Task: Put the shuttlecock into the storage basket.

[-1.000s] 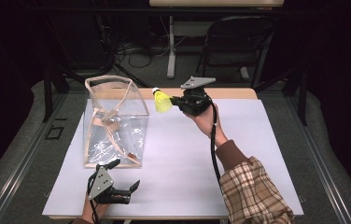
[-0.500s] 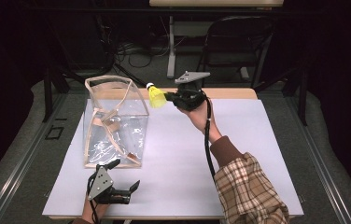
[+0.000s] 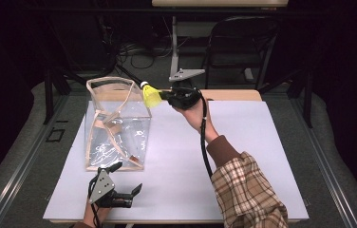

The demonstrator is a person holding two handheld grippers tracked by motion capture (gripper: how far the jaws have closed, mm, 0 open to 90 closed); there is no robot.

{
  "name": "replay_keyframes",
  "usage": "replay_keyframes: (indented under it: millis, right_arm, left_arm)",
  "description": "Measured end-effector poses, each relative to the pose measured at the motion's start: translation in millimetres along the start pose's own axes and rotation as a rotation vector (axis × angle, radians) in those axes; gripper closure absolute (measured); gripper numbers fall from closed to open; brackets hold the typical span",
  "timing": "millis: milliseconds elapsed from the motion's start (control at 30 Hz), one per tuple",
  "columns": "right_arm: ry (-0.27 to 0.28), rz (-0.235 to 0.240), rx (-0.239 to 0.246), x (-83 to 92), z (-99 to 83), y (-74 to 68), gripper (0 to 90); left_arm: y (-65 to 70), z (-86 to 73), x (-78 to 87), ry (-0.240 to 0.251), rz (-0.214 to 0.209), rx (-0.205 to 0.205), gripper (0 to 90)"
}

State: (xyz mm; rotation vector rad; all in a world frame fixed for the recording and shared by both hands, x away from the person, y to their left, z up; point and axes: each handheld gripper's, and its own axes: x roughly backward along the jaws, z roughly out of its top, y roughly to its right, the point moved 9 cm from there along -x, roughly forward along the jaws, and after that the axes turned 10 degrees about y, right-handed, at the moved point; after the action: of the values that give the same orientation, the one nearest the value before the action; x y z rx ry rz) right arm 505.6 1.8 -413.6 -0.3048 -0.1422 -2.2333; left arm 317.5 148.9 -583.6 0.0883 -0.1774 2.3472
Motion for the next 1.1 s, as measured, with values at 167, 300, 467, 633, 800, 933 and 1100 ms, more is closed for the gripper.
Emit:
replay_keyframes:
  millis: [167,300,467,633,800,933,1100]
  right_arm:
    - [0.006,-0.001,-0.001,-2.1,4.2,-1.1,90.0]
    - [0.002,0.003,0.003,-3.9,7.1,-2.6,90.0]
    - [0.003,0.004,-0.001,-6.6,10.5,-3.7,90.0]
    - [0.003,0.004,0.0,-9.7,13.4,-4.3,90.0]
    - [0.0,0.004,0.002,-12.7,16.5,-5.8,90.0]
    - [0.001,0.004,0.007,-14.9,20.5,-7.1,90.0]
    - [0.002,0.003,0.011,-17.5,24.9,-8.8,90.0]
  left_arm:
    - [-0.2,-0.2,-0.3,-0.001,0.001,0.001,0.0]
    - [0.2,-0.3,-0.3,-0.002,0.0,0.003,0.0]
    - [0.1,-0.1,-0.3,0.0,0.0,0.002,0.0]
    - [0.0,0.2,-0.2,0.003,0.0,0.003,0.0]
    - [-0.1,0.7,0.1,0.006,0.002,0.003,0.0]
    - [-0.1,0.9,0.0,0.008,0.002,0.004,0.0]
    - [-0.2,1.2,0.4,0.009,0.003,0.004,0.0]
